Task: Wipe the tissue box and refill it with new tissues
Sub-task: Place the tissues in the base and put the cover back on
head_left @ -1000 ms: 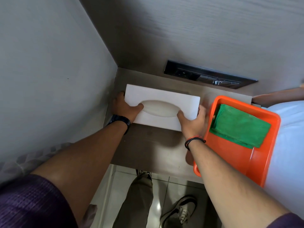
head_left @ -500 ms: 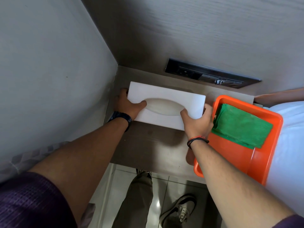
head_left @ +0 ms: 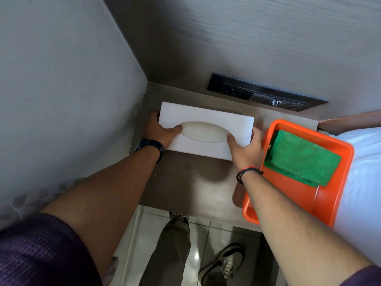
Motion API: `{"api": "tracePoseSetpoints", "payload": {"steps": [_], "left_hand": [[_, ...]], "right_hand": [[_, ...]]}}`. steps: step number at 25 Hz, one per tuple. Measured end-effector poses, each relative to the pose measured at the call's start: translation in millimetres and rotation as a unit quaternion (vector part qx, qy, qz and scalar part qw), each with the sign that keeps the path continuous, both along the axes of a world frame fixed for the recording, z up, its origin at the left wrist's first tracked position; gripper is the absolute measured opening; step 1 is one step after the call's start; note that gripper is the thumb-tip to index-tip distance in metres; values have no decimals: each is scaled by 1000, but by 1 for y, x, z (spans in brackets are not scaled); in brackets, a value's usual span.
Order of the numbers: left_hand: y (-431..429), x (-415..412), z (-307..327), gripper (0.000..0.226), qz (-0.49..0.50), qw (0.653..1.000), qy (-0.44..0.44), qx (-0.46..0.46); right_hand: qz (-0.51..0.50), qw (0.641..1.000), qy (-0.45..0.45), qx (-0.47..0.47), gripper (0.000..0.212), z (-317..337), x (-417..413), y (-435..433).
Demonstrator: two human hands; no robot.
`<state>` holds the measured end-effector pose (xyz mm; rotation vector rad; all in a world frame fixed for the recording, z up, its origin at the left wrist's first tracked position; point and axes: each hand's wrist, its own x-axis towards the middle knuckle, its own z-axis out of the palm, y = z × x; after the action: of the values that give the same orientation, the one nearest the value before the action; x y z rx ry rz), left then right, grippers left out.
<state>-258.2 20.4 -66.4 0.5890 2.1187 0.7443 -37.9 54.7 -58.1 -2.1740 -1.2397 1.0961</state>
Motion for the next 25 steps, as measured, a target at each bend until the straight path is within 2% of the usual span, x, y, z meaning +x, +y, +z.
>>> {"api": "tracePoseSetpoints", "payload": {"steps": [4, 7, 9, 10, 11, 12, 13, 14, 16, 18, 22, 25], "left_hand": [[-3, 2, -3, 68, 11, 1000, -11, 20], [-6, 7, -4, 77, 13, 999, -6, 29], [-5, 4, -5, 101, -65, 990, 126, 24], [-4, 3, -5, 114, -138, 968, 206, 22], [-3, 3, -6, 122, -219, 938, 268, 19], [-2, 5, -7, 125, -298, 905, 302, 16], [-3, 7, -9, 126, -363, 879, 310, 13], [-4, 10, -12, 126, -402, 864, 303, 8], [-6, 12, -17, 124, -424, 857, 294, 1], [-7, 12, -19, 123, -425, 853, 302, -1], [-5, 12, -15, 122, -438, 846, 305, -15], [-5, 13, -12, 121, -444, 842, 305, -21]], "right_hand": [[10, 1000, -3, -13, 57, -4, 0, 0], [1, 999, -16, -34, 62, -8, -5, -1], [17, 995, -95, -41, 77, -7, -11, 0], [28, 988, -154, -16, 84, -5, -14, -1], [42, 977, -208, 37, 84, -2, -18, -2], [77, 959, -252, 106, 75, 0, -22, -4], [139, 940, -268, 160, 60, 3, -27, -5], [219, 927, -248, 175, 44, 5, -34, -5], [387, 896, -190, 104, 26, 5, -47, 1], [485, 846, -215, 43, 25, 1, -60, 12], [537, 783, -314, 13, 22, 0, -78, 30], [572, 747, -339, 25, 14, 0, -81, 32]]}}
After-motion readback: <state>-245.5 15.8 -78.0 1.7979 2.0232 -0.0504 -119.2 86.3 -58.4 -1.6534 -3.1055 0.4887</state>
